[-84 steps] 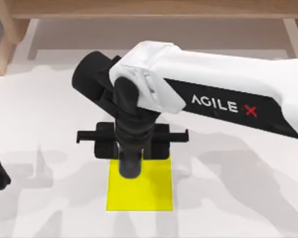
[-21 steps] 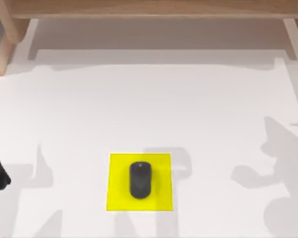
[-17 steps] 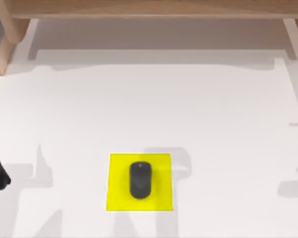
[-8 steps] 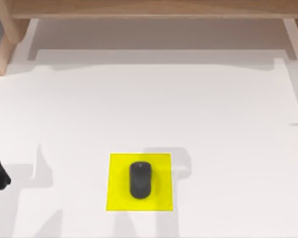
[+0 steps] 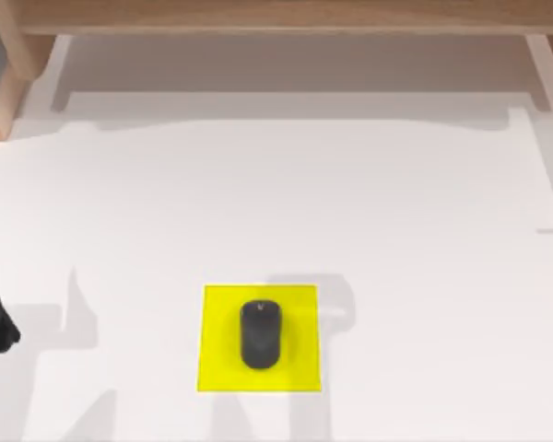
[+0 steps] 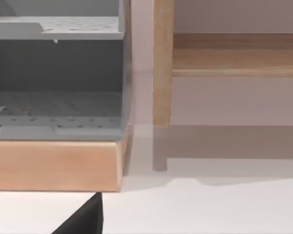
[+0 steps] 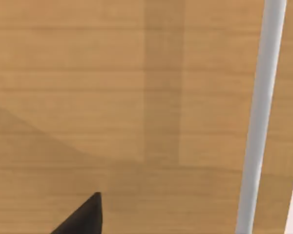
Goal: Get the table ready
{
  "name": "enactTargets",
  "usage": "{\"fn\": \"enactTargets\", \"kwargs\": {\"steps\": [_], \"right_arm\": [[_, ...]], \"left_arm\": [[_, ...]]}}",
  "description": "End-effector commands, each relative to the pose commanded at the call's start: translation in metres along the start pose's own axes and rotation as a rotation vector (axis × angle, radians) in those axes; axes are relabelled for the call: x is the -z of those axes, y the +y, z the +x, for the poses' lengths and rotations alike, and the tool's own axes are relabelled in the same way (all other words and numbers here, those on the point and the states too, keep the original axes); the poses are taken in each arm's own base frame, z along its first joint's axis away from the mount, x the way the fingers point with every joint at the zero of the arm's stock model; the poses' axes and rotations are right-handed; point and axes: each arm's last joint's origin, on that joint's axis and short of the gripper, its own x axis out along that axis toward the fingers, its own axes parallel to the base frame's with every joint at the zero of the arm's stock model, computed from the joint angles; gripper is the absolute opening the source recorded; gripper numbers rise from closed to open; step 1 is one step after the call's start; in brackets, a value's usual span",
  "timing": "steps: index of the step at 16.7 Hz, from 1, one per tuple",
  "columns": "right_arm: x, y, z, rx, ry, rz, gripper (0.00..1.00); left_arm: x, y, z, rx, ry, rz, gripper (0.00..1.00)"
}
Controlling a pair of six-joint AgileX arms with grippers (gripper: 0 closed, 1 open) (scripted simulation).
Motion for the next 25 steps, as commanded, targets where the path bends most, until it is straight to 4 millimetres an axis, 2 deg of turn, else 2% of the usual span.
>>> {"fn": "enactTargets", "kwargs": {"steps": [4,17,25], "right_arm": [[0.0,0.0,0.0012,0.0,0.0,0.0,1.0],[0.0,0.0,0.0012,0.0,0.0,0.0,0.02],[0.0,0.0,0.0012,0.0,0.0,0.0,0.0]], "left_arm": [[0.0,0.0,0.0,0.0,0.0,0.0,1.0],[0.0,0.0,0.0,0.0,0.0,0.0,1.0],[0.0,0.0,0.0,0.0,0.0,0.0,1.0]]}}
